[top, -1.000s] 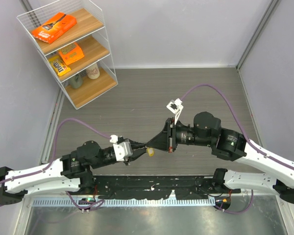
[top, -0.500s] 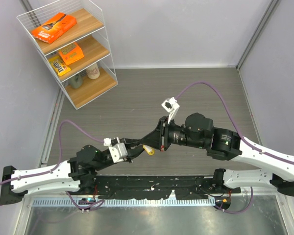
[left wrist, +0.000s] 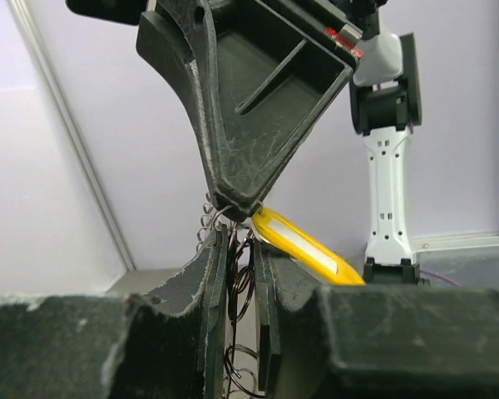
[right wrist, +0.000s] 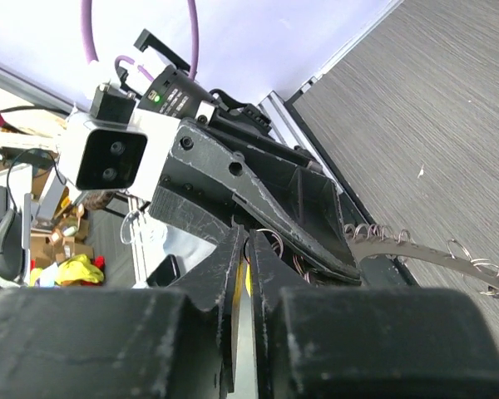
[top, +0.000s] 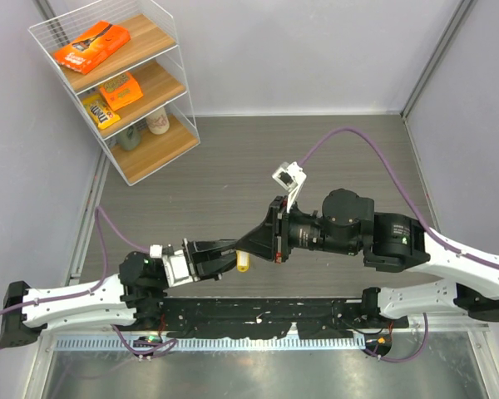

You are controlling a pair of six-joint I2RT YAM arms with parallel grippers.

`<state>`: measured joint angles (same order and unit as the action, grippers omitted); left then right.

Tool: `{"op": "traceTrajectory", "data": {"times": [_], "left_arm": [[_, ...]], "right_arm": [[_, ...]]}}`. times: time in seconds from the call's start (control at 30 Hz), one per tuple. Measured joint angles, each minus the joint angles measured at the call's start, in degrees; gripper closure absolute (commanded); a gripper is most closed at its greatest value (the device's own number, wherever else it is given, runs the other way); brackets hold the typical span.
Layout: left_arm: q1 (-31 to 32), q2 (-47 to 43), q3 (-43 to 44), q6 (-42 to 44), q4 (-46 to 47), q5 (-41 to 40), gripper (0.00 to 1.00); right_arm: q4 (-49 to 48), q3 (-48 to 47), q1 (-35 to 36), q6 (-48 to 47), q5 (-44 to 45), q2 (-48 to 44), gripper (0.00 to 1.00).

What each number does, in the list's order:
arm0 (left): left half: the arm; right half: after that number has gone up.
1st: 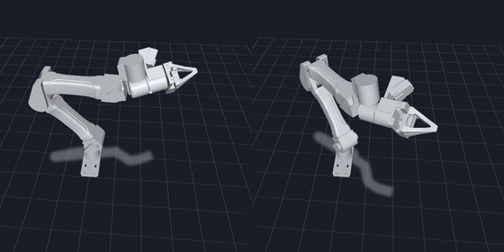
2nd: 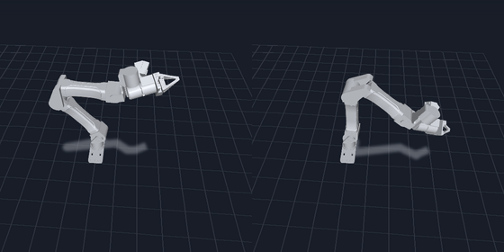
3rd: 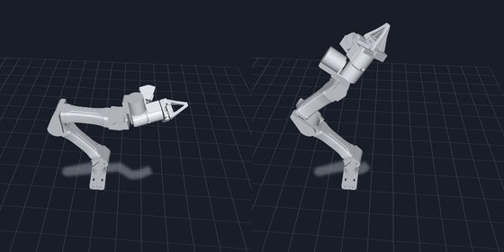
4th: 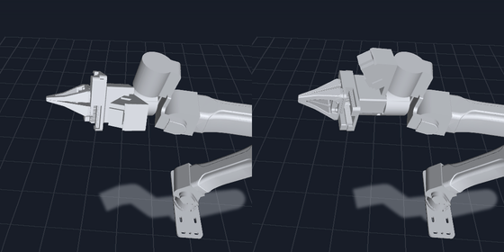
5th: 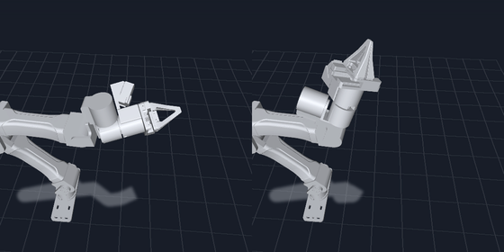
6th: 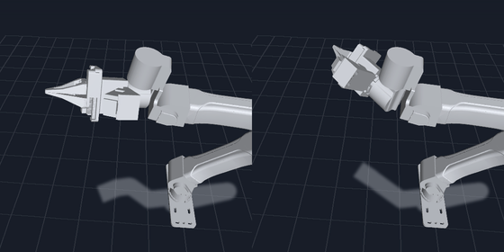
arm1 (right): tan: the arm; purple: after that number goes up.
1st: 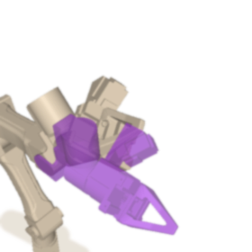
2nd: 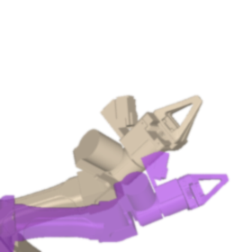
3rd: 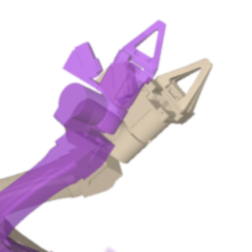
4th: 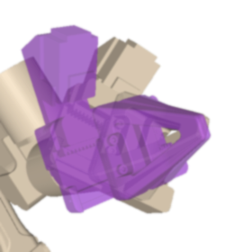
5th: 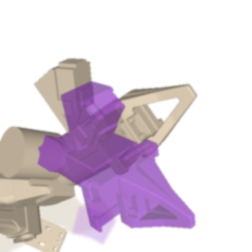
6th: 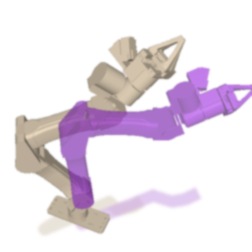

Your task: Put the keys on the keyring

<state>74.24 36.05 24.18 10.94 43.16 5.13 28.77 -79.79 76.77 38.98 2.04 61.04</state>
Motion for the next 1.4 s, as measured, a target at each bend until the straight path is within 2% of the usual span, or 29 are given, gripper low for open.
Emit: {"op": "traceTrajectory", "data": {"times": [0.2, 0.57, 0.87, 1.4], "left_arm": [[-0.02, 0.55, -0.20, -0.13, 4.48, 2.89, 1.00], [-0.15, 0.28, -0.94, -0.31, 8.85, 3.98, 1.00], [-0.33, 0.07, -1.20, -0.31, 11.30, 4.15, 1.00], [-0.31, 1.36, -1.20, -0.44, 13.38, 4.52, 1.00]], "right_arm": [[4.72, -4.90, 1.40, -2.16, 0.13, 1.25, 0.75], [10.64, -11.47, 1.84, -5.68, -0.70, 4.39, 0.73], [11.41, -15.63, 2.21, -7.41, -1.90, 7.28, 0.81], [11.30, -16.24, 2.19, -7.58, -2.91, 7.89, 0.90]]}}
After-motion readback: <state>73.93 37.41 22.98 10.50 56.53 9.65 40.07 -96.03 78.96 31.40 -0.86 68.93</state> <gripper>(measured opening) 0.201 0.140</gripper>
